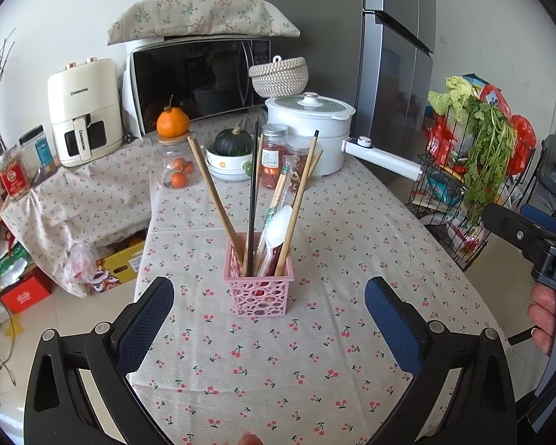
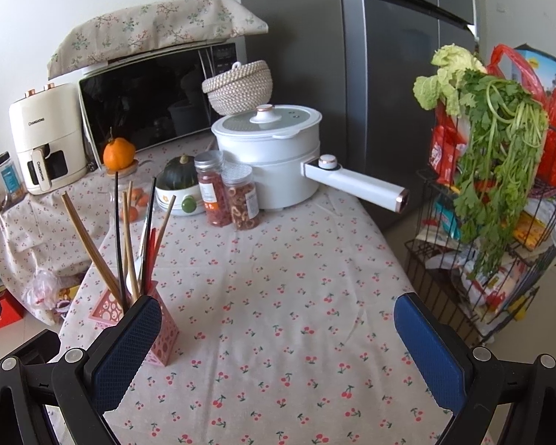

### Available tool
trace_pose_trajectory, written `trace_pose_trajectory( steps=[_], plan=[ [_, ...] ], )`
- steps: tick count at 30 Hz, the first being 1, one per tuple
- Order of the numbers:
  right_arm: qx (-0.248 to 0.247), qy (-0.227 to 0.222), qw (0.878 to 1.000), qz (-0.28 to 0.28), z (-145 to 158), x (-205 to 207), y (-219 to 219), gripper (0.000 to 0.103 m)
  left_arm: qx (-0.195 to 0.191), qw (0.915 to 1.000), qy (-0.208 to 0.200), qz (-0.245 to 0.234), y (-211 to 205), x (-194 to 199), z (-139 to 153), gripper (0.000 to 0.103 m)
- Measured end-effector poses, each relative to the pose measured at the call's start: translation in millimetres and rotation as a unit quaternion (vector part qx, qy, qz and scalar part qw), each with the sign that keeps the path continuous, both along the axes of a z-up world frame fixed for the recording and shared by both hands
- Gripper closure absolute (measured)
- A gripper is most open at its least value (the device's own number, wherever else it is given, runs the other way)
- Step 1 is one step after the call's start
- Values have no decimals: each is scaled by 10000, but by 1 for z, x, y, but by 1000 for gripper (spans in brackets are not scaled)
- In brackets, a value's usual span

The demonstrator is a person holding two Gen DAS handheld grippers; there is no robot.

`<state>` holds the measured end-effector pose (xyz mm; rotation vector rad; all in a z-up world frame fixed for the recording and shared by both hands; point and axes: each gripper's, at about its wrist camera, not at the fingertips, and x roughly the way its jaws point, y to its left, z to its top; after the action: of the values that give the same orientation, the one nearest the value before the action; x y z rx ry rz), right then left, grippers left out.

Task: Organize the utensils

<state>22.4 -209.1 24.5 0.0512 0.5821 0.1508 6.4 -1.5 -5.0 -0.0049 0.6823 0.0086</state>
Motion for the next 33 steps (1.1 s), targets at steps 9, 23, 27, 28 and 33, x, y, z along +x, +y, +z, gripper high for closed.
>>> trace_pose_trajectory(
  steps=[9, 23, 27, 28, 33],
  plan=[
    [-5, 22, 10000, 25, -1, 3, 2, 0, 43, 10000, 26, -12, -1, 1, 0, 0],
    [-1, 26, 10000, 9, -2, 3, 1, 0, 30, 10000, -10, 16, 0, 0, 0, 0],
    [32, 53, 10000, 2, -3, 4, -1, 0, 41, 10000, 6, 3, -2, -1, 0, 0],
    [34, 63, 10000, 4, -4, 4, -1, 0, 37, 10000, 3, -4, -2, -1, 0, 0],
    [9, 72, 10000, 2, -5, 4, 0, 0, 41, 10000, 6, -3, -2, -1, 0, 0]
  ],
)
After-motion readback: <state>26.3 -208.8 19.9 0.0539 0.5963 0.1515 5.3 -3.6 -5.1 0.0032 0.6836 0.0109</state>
